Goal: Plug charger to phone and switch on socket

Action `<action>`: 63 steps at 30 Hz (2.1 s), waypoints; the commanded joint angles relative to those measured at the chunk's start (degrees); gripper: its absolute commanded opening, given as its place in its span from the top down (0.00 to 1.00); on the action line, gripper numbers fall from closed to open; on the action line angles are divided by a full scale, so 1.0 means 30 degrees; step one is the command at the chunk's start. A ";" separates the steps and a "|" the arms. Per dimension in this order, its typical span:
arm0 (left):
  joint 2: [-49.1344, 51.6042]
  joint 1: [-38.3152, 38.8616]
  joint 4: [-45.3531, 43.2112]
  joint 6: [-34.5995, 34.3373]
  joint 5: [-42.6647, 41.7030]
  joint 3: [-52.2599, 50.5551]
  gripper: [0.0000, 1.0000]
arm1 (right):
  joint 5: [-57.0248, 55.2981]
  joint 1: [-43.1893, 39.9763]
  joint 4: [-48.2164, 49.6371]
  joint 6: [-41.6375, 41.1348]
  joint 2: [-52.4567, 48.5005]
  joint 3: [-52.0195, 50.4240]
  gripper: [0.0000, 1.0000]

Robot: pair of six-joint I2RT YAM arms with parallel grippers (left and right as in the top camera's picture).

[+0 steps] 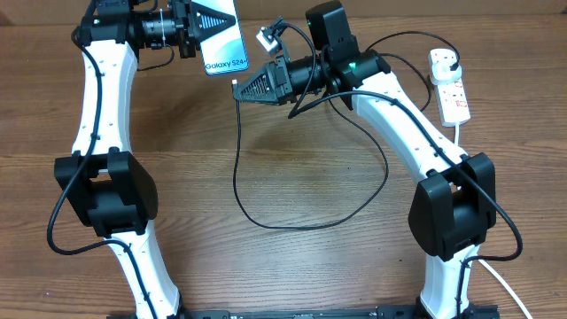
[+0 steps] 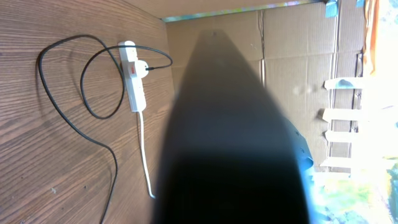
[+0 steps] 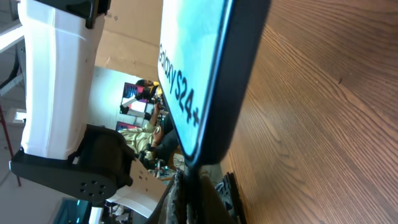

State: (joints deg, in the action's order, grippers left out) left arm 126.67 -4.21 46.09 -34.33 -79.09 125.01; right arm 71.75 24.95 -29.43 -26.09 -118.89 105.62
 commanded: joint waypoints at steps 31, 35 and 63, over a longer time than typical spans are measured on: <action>-0.0386 0.0634 -0.0073 0.0466 -0.0772 0.0109 0.96 | 0.0117 0.0022 0.1661 -0.1020 -0.0168 0.0160 0.96; -0.0386 0.0852 -0.0080 0.0474 -0.0634 0.0109 0.96 | 0.0124 0.0022 0.1654 -0.1020 -0.0168 0.0160 0.96; -0.0386 0.0379 -0.1158 0.1712 -0.2127 0.0109 0.96 | -0.0036 0.0022 0.1872 -0.1523 -0.0168 0.0160 0.96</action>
State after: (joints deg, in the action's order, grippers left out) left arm 126.67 -2.55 42.94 -28.32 -81.41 125.01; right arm 71.72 25.02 -24.34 -30.26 -118.89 105.62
